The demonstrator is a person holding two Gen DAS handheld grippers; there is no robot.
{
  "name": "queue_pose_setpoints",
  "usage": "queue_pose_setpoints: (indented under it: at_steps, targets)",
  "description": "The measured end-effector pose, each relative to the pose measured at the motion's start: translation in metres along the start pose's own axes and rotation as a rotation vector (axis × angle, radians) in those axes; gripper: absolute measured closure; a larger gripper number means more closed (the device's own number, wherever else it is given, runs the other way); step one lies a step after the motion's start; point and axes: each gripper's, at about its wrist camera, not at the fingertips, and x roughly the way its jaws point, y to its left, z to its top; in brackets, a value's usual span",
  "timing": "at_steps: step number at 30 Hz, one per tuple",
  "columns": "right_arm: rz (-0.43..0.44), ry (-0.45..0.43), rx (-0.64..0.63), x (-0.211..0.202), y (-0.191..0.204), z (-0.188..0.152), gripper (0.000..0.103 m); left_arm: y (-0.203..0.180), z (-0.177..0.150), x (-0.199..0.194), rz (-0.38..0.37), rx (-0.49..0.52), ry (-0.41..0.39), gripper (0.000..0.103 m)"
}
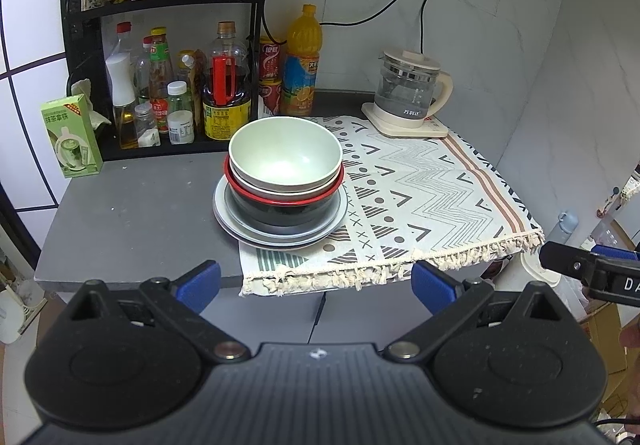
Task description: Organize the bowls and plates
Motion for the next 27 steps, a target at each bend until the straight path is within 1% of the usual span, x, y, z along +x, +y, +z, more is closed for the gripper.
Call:
queue_pose_setpoints:
  at_steps: [11, 18, 21, 23, 27]
  targets:
    - [0.011, 0.014, -0.029, -0.003, 0.001, 0.002, 0.0, -0.005, -0.004, -0.003, 0.019, -0.029, 0.007, 0.002]
    - [0.009, 0.022, -0.014, -0.005, -0.005, 0.002, 0.0, -0.013, -0.001, -0.003, 0.023, -0.012, 0.018, 0.002]
    - [0.006, 0.026, -0.005, -0.003, -0.006, 0.002, 0.0, -0.014, 0.0, -0.005, 0.011, -0.008, 0.022, 0.002]
    - [0.01, 0.027, 0.001, -0.002, -0.007, 0.003, 0.0, -0.016, 0.001, -0.005, 0.02, 0.005, 0.024, 0.002]
    - [-0.003, 0.028, 0.0, -0.001, -0.008, 0.002, 0.0, -0.013, 0.003, 0.002, 0.01, -0.003, 0.044, 0.002]
